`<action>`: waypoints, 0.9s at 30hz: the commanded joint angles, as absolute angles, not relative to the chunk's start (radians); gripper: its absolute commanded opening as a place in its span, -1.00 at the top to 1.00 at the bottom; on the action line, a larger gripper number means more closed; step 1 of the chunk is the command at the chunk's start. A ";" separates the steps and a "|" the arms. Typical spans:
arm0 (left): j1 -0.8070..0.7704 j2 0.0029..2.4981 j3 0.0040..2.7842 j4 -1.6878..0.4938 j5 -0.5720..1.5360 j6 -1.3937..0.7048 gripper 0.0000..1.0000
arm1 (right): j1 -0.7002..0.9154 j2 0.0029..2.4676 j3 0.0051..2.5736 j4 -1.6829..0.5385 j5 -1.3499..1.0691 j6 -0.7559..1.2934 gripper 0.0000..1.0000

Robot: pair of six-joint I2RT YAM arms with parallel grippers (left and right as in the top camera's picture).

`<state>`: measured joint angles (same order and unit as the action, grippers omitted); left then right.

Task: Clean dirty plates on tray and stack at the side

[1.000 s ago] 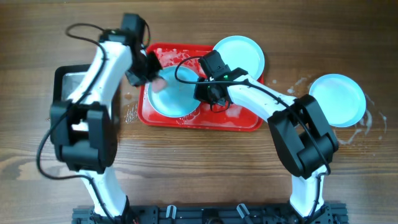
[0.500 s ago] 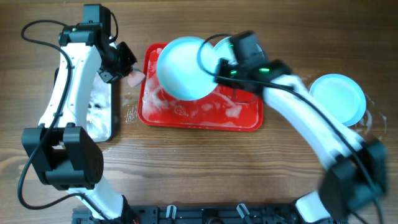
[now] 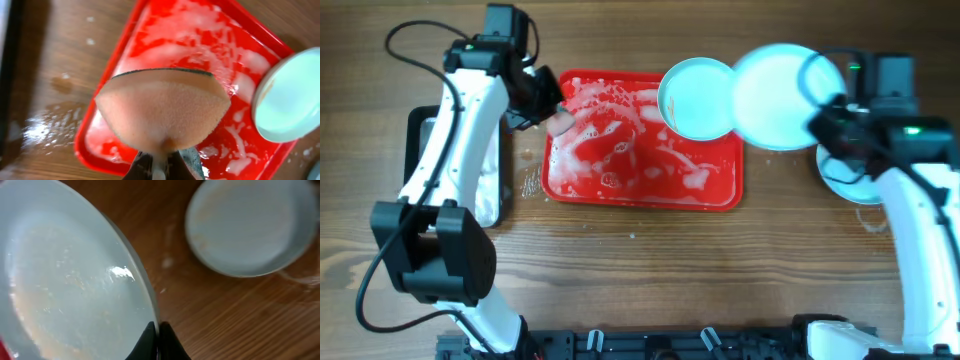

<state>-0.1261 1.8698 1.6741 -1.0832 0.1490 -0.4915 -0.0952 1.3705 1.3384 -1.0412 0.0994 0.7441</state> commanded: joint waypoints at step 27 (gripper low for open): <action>-0.238 1.866 1.685 -1.041 0.036 -0.475 0.92 | -0.603 1.358 1.002 -0.796 0.092 0.625 -0.33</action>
<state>-0.2348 1.8698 1.6741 -1.0458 0.0494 -0.4911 -0.6022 1.3685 1.0031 -0.8047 0.1162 0.6468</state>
